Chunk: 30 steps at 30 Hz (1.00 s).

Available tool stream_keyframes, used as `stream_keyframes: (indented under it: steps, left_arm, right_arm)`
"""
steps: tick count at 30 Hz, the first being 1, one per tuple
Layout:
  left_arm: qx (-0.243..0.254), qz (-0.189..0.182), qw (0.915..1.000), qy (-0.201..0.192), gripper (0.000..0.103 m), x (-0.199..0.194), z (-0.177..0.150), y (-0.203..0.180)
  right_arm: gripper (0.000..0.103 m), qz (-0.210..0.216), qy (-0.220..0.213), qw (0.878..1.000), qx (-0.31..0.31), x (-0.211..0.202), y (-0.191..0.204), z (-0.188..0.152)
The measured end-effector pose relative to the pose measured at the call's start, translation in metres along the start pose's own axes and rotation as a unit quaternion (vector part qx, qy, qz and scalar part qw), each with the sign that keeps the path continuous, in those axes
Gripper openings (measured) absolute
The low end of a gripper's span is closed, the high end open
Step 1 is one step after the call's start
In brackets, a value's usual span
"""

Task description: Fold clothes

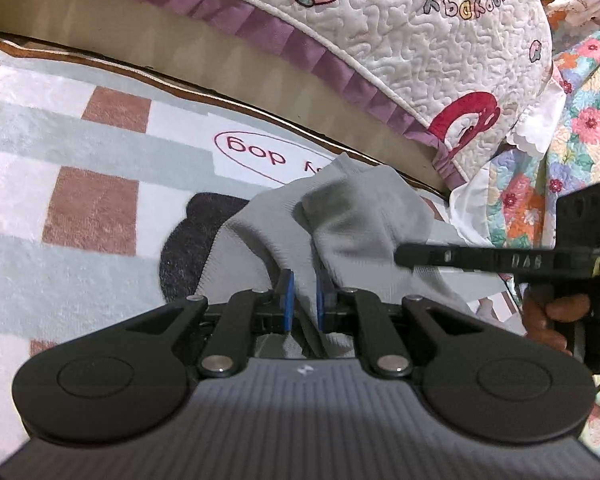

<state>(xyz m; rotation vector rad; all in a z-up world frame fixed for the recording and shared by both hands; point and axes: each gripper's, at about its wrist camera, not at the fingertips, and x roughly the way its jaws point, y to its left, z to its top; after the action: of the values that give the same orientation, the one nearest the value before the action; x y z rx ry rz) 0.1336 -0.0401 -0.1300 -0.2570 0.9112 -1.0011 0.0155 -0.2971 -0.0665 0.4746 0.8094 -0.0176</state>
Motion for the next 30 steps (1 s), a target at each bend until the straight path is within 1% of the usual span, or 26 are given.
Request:
stream_keyframes:
  steps: [1,2,4,7,9,10,11,13,15,16,17,19,21,23,24,25,28,30]
  left_arm:
    - [0.001,0.000,1.0000,-0.002,0.009,-0.001,0.000,0.000]
    - [0.001,0.000,1.0000,-0.004,0.009,-0.002,0.000,-0.001]
    - [0.002,0.000,1.0000,-0.008,0.009,-0.004,0.001,-0.001]
    - [0.004,-0.001,0.9996,-0.029,0.009,-0.011,0.006,-0.004]
    - [0.006,-0.004,0.9985,-0.054,0.009,-0.021,0.011,-0.006]
    - [0.008,-0.006,0.9977,-0.068,0.009,-0.027,0.013,-0.007]
    - [0.013,-0.010,0.9963,-0.085,0.009,-0.034,0.016,-0.009]
    - [0.024,-0.018,0.9927,-0.117,0.009,-0.047,0.020,-0.013]
    - [0.036,-0.038,0.9887,-0.140,0.015,-0.057,0.022,-0.016]
    - [0.044,-0.047,0.9879,-0.141,0.023,-0.059,0.023,-0.018]
    - [0.052,-0.056,0.9870,-0.141,0.028,-0.060,0.023,-0.021]
    - [0.069,-0.069,0.9863,-0.133,0.029,-0.056,0.022,-0.029]
    - [0.075,-0.081,0.9859,-0.125,0.034,-0.050,0.019,-0.035]
    - [0.073,-0.078,0.9865,-0.124,0.046,-0.045,0.017,-0.038]
    - [0.071,-0.072,0.9870,-0.125,0.048,-0.043,0.016,-0.038]
    - [0.063,-0.063,0.9884,-0.123,0.053,-0.041,0.015,-0.038]
    - [0.014,-0.052,0.9911,-0.121,0.055,-0.037,0.015,-0.031]
    - [0.002,-0.027,0.9918,-0.125,0.055,-0.036,0.016,-0.026]
  right_arm:
    - [0.005,-0.009,0.001,1.000,0.000,-0.001,0.000,-0.002]
    - [0.005,-0.010,-0.009,1.000,-0.002,-0.005,0.001,-0.002]
    - [0.005,0.001,-0.044,0.999,-0.009,-0.020,0.003,0.003]
    - [0.005,0.045,-0.116,0.992,-0.006,-0.050,0.009,0.032]
    - [0.005,0.075,-0.139,0.987,-0.016,-0.059,0.020,0.046]
    - [0.005,0.084,-0.138,0.987,-0.026,-0.058,0.025,0.049]
    - [0.005,0.082,-0.130,0.987,-0.042,-0.053,0.031,0.049]
    - [0.005,0.062,-0.115,0.989,-0.063,-0.040,0.035,0.044]
    - [0.005,0.059,-0.102,0.992,-0.055,-0.030,0.032,0.040]
    - [0.005,0.066,-0.100,0.992,-0.046,-0.028,0.031,0.040]
    - [0.005,0.074,-0.101,0.991,-0.042,-0.028,0.032,0.039]
    - [0.005,0.094,-0.102,0.989,-0.042,-0.027,0.038,0.040]
    - [0.005,0.114,-0.095,0.987,-0.057,-0.024,0.048,0.043]
    - [0.005,0.131,-0.087,0.985,-0.069,-0.016,0.060,0.048]
    - [0.005,0.140,-0.083,0.984,-0.071,-0.011,0.064,0.050]
    - [0.005,0.149,-0.077,0.983,-0.072,-0.006,0.069,0.052]
    - [0.005,0.166,-0.051,0.981,-0.086,0.008,0.079,0.052]
    - [0.005,0.173,-0.029,0.980,-0.091,0.015,0.081,0.047]
